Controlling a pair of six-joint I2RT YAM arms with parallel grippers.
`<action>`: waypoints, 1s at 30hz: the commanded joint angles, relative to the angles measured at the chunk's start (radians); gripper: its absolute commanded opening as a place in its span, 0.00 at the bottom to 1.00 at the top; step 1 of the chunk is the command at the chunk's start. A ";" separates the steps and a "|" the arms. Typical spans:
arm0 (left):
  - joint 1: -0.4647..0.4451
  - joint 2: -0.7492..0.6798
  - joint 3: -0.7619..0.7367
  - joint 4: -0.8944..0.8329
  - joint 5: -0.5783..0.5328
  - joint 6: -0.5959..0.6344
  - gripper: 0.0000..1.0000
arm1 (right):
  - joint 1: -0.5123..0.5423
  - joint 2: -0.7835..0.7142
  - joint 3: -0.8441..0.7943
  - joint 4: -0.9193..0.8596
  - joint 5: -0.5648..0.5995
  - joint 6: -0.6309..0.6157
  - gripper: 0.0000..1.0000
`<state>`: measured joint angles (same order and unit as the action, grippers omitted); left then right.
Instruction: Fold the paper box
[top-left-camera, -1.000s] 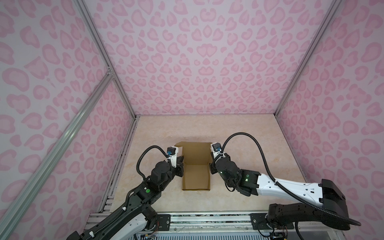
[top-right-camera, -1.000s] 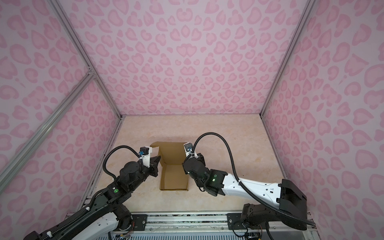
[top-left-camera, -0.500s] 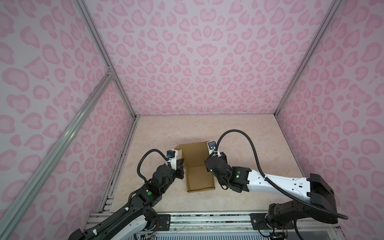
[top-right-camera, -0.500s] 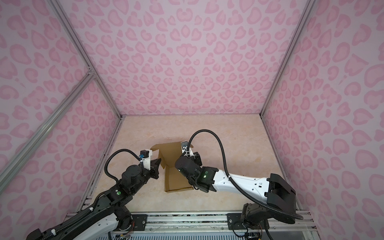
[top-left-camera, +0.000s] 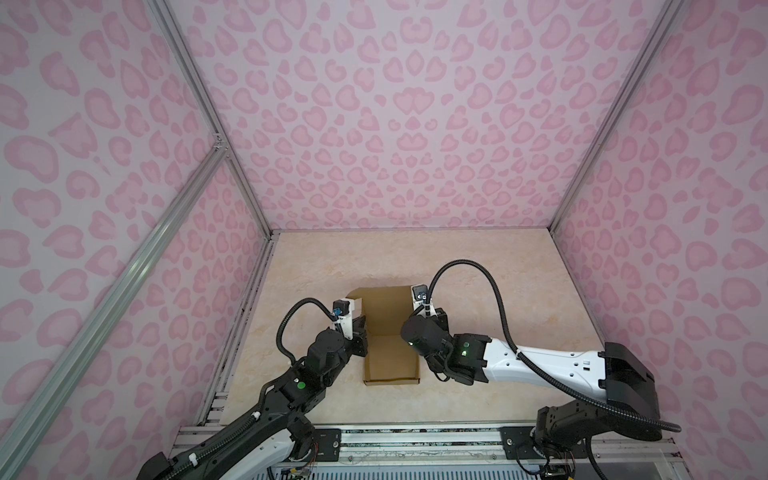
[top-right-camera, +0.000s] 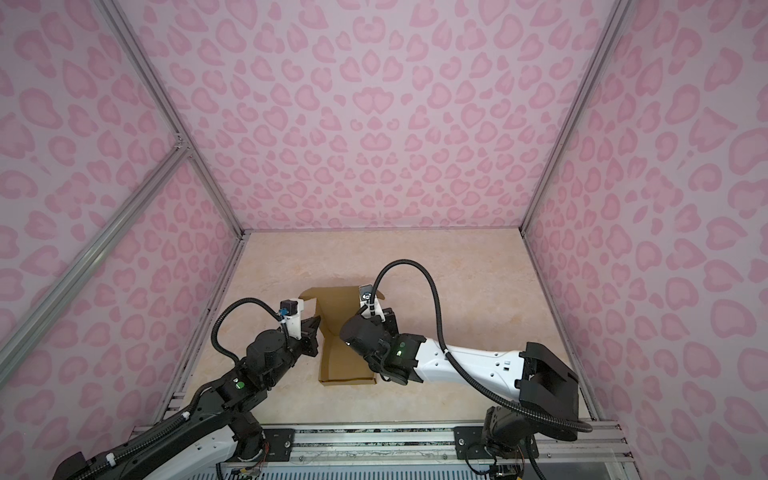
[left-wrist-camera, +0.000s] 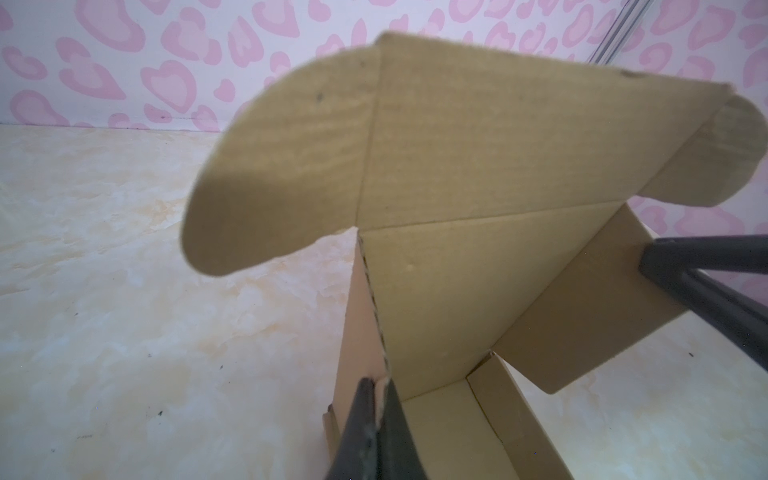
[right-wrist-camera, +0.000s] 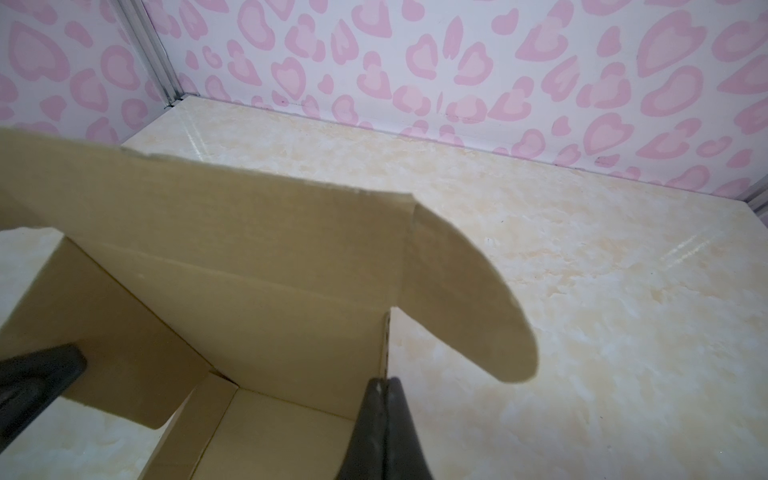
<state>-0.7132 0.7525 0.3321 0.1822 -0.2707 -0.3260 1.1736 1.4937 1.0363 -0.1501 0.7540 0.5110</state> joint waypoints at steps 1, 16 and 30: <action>-0.010 0.008 0.006 0.064 -0.012 -0.020 0.04 | 0.003 0.020 0.005 -0.032 0.019 0.051 0.00; -0.091 -0.061 -0.069 0.081 -0.102 -0.022 0.04 | 0.054 0.057 0.011 -0.075 0.130 0.116 0.00; -0.149 -0.137 -0.147 0.076 -0.170 -0.034 0.03 | 0.111 0.086 -0.004 -0.082 0.156 0.151 0.00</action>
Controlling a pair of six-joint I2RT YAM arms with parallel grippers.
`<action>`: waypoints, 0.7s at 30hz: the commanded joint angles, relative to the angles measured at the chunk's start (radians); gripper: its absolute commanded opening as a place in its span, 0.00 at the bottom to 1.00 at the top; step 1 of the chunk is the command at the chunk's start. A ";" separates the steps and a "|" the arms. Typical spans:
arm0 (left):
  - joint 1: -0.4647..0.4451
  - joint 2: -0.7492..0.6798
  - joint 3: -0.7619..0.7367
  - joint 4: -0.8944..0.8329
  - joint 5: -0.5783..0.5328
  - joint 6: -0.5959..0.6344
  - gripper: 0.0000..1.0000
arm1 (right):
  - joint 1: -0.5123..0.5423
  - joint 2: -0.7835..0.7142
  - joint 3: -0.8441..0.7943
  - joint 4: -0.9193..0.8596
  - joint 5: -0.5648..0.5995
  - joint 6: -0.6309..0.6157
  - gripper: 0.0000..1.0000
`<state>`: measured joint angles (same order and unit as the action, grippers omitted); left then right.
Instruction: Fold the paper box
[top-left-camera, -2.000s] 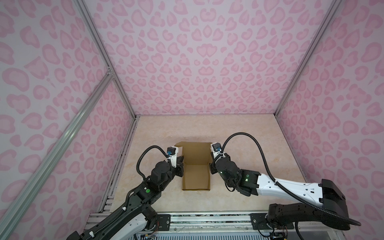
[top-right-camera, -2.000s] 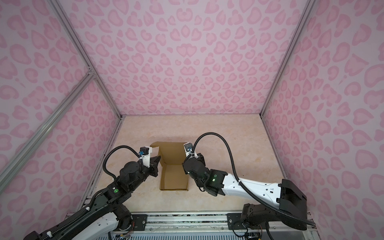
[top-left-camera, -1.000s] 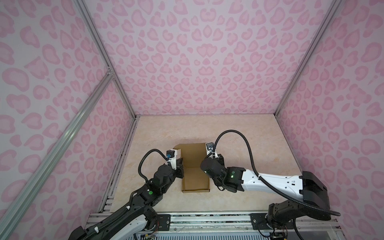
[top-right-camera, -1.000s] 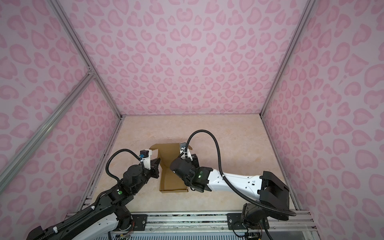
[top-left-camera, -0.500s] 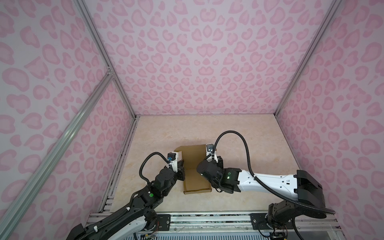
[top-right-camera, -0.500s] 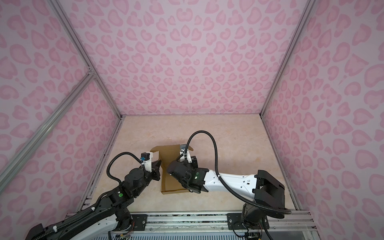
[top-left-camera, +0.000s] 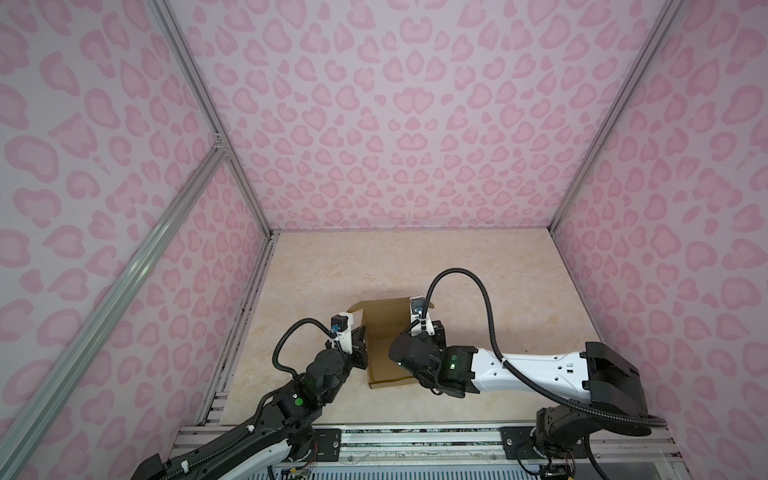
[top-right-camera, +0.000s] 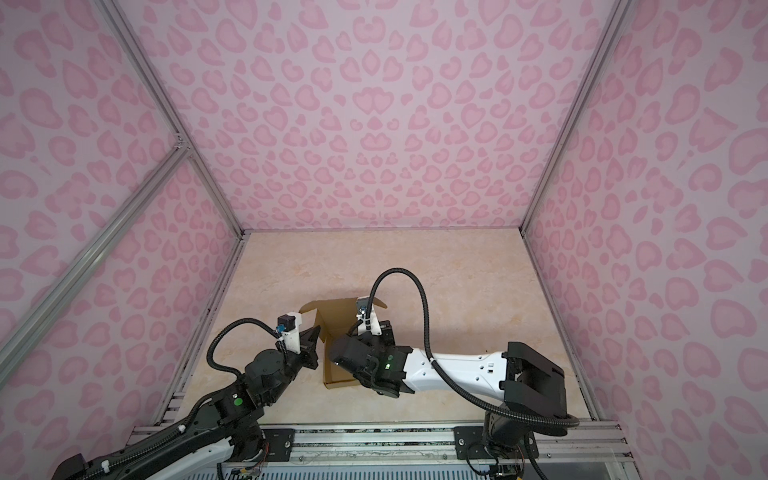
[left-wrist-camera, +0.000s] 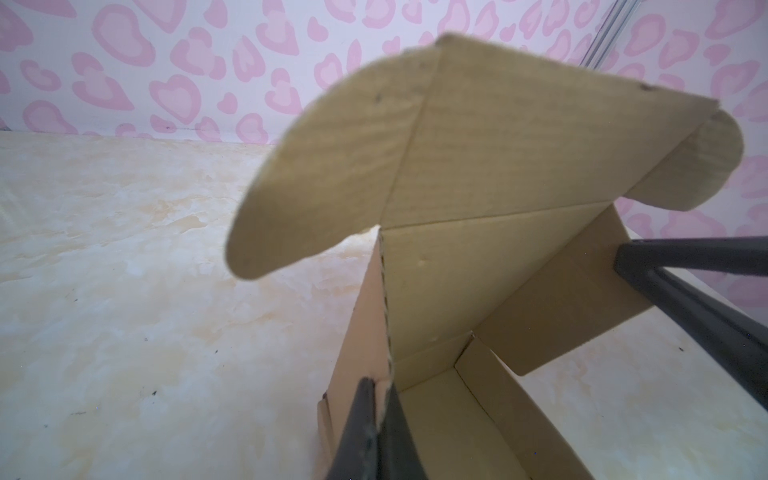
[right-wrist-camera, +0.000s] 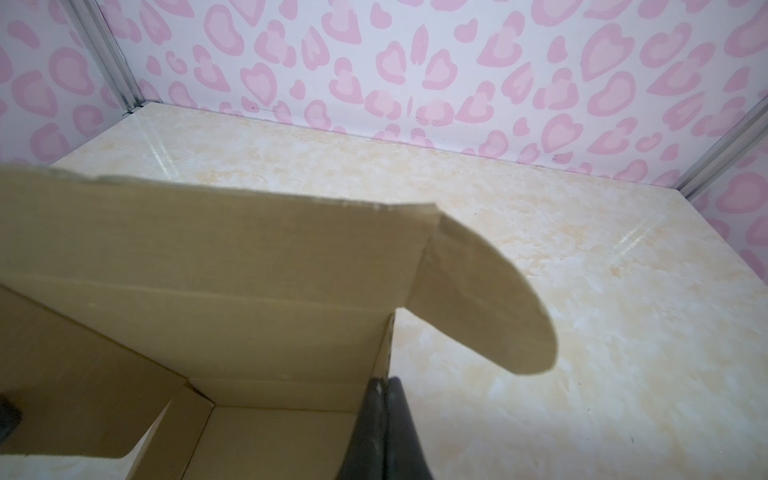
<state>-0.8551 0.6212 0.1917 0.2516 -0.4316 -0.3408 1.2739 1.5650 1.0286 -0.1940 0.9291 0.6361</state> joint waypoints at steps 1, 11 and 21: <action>-0.011 -0.008 -0.008 0.003 -0.013 -0.021 0.03 | 0.018 0.017 0.003 -0.041 -0.017 0.031 0.00; -0.061 -0.029 -0.020 -0.002 -0.065 -0.036 0.03 | 0.052 0.006 -0.026 -0.088 0.013 0.094 0.00; -0.130 -0.040 -0.067 0.009 -0.147 -0.077 0.03 | 0.096 -0.006 -0.067 -0.116 0.053 0.156 0.00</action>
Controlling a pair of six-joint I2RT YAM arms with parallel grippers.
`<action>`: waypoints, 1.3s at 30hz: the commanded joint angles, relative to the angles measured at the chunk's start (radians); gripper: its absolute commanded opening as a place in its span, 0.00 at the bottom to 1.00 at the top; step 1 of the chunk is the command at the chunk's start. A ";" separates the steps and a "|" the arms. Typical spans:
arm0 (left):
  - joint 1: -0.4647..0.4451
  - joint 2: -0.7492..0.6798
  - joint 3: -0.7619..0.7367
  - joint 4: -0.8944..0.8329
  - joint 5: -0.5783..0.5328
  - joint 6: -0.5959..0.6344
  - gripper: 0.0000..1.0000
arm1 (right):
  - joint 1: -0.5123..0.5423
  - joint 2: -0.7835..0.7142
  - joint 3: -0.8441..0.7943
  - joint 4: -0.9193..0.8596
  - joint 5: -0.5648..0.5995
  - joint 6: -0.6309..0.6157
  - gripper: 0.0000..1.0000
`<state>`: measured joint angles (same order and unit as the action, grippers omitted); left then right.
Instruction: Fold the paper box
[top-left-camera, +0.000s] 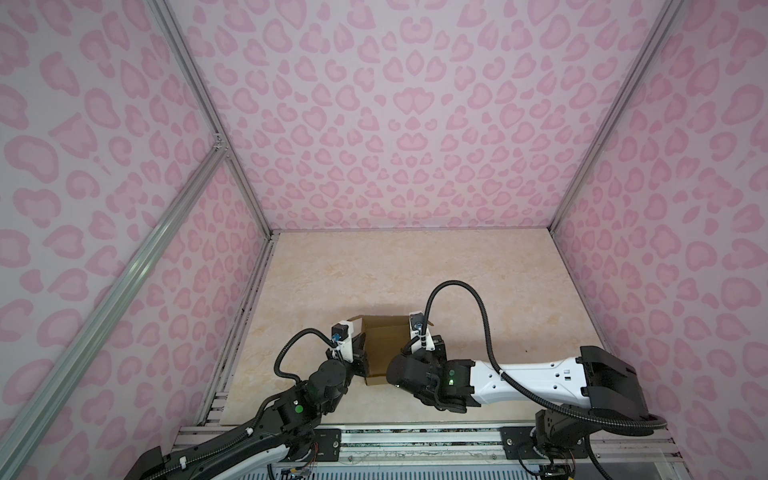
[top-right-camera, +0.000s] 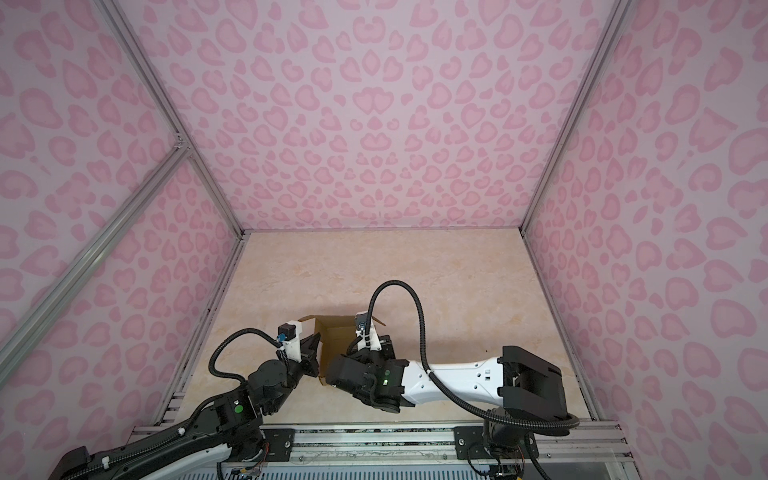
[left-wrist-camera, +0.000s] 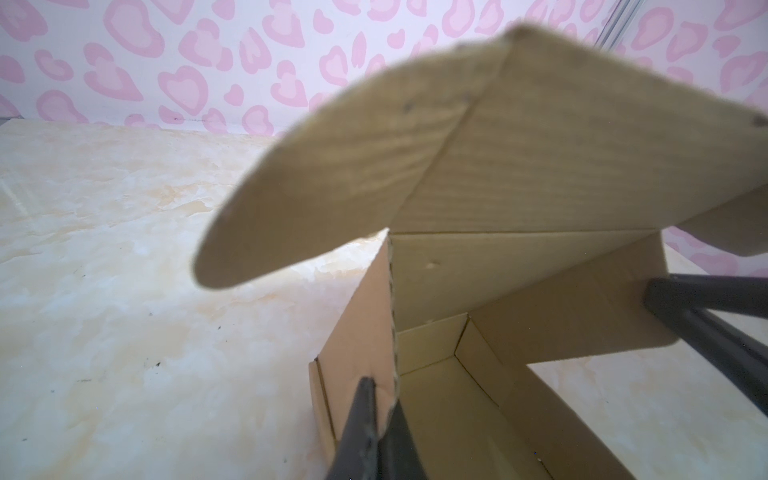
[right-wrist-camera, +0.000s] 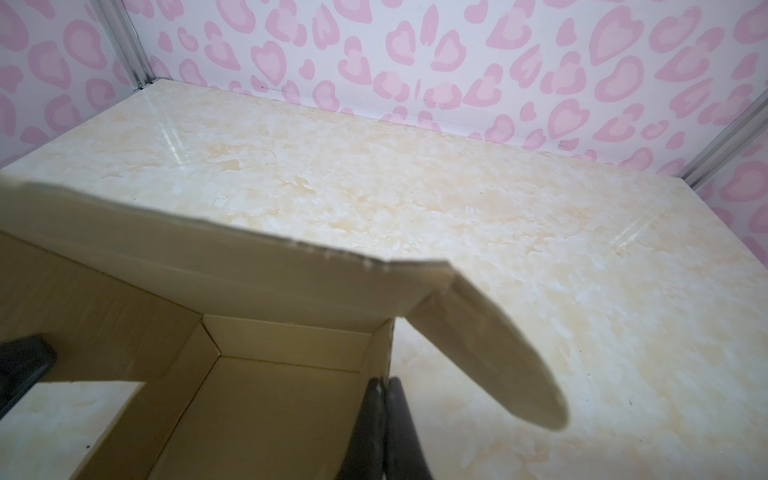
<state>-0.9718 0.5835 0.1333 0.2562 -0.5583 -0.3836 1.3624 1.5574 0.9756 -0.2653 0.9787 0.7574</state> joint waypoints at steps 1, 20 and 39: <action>-0.022 -0.002 -0.012 0.005 -0.030 -0.039 0.03 | 0.010 0.004 -0.020 -0.046 0.002 0.040 0.00; -0.140 -0.022 -0.037 -0.012 -0.150 -0.067 0.11 | 0.106 0.058 -0.003 -0.180 0.070 0.177 0.00; -0.148 -0.199 0.023 -0.214 -0.154 -0.052 0.35 | 0.115 0.059 0.005 -0.226 0.095 0.209 0.00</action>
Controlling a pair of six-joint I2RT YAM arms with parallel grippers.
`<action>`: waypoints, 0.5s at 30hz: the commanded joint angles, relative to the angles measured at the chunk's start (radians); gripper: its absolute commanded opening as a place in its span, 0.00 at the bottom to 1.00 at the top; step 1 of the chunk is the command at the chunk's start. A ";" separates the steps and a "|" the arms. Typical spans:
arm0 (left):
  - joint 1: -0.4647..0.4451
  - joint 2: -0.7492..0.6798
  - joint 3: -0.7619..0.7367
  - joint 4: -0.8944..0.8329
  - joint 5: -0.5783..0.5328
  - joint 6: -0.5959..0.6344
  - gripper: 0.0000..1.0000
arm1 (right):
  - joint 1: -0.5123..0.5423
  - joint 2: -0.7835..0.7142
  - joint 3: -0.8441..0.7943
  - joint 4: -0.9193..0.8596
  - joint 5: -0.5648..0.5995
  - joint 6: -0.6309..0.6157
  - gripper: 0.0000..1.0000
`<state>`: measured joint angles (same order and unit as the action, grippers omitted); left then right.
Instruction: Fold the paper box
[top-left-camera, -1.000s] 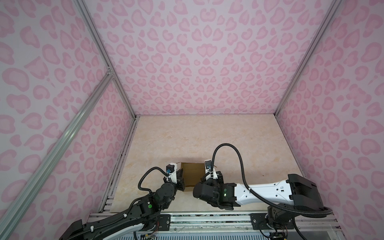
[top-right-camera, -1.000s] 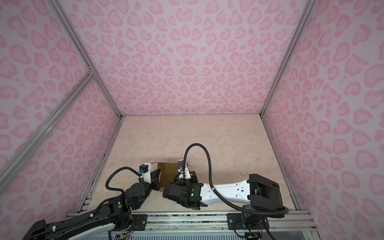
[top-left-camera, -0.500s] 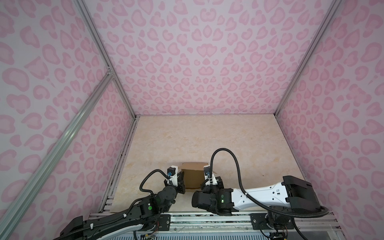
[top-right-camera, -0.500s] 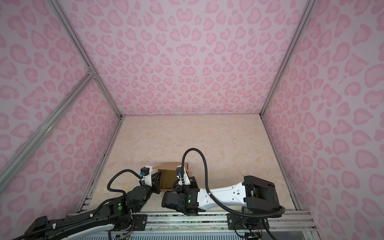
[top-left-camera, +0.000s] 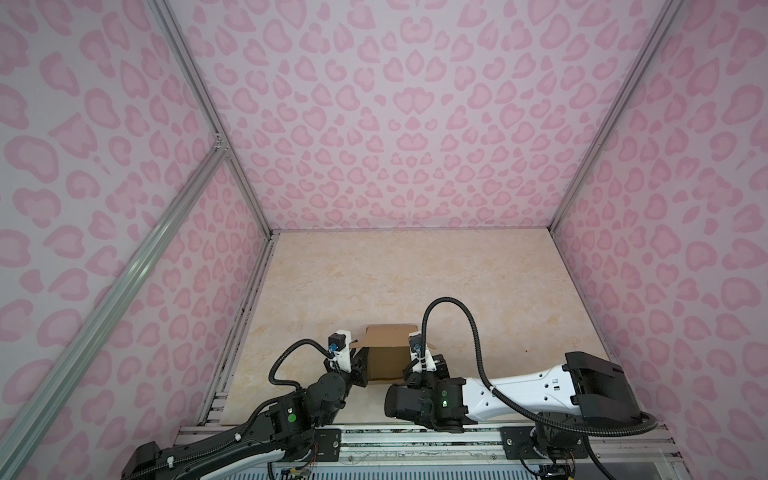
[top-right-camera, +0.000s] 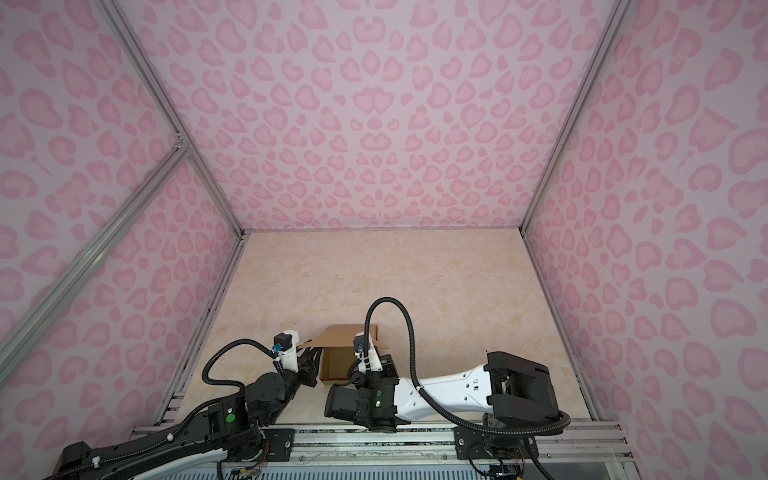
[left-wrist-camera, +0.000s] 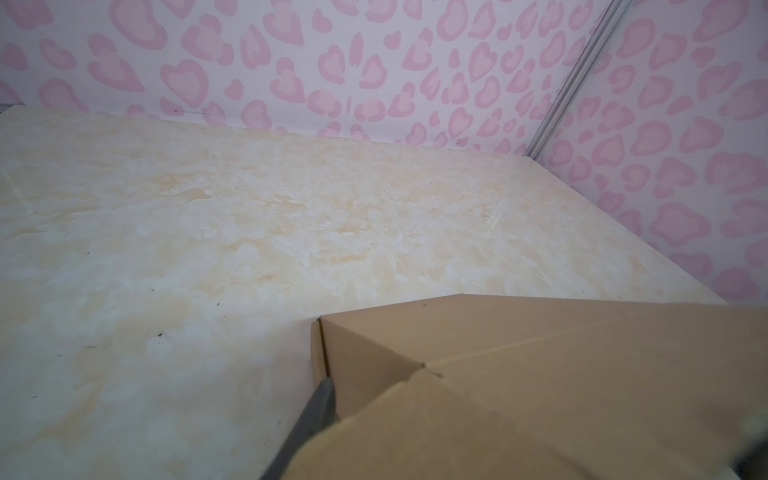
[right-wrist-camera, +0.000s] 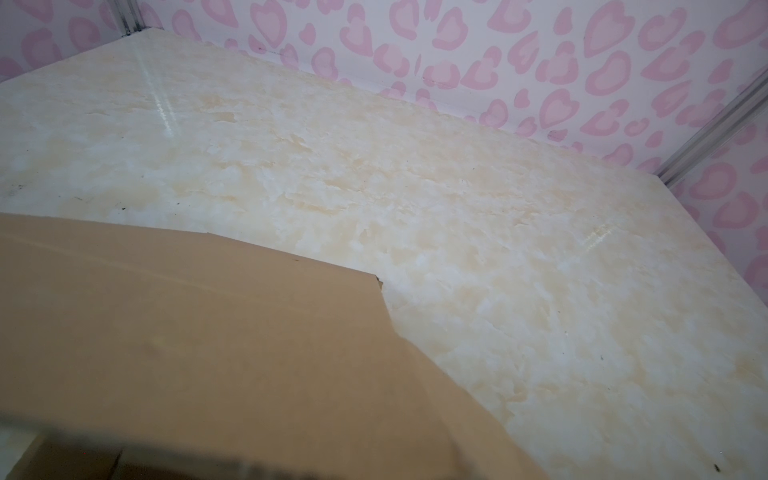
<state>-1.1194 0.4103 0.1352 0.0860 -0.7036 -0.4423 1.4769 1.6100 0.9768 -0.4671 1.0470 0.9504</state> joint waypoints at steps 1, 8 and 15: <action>0.000 -0.044 0.033 -0.057 -0.003 0.006 0.40 | -0.001 0.007 0.005 -0.025 0.029 0.016 0.00; 0.001 -0.103 0.158 -0.129 0.040 0.014 0.41 | 0.000 0.009 0.004 -0.033 0.034 0.021 0.00; 0.000 -0.020 0.365 -0.210 0.085 0.042 0.41 | -0.001 0.011 0.001 -0.034 0.044 0.025 0.00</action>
<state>-1.1194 0.3595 0.4530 -0.0784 -0.6495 -0.4171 1.4765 1.6150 0.9791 -0.4774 1.0618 0.9581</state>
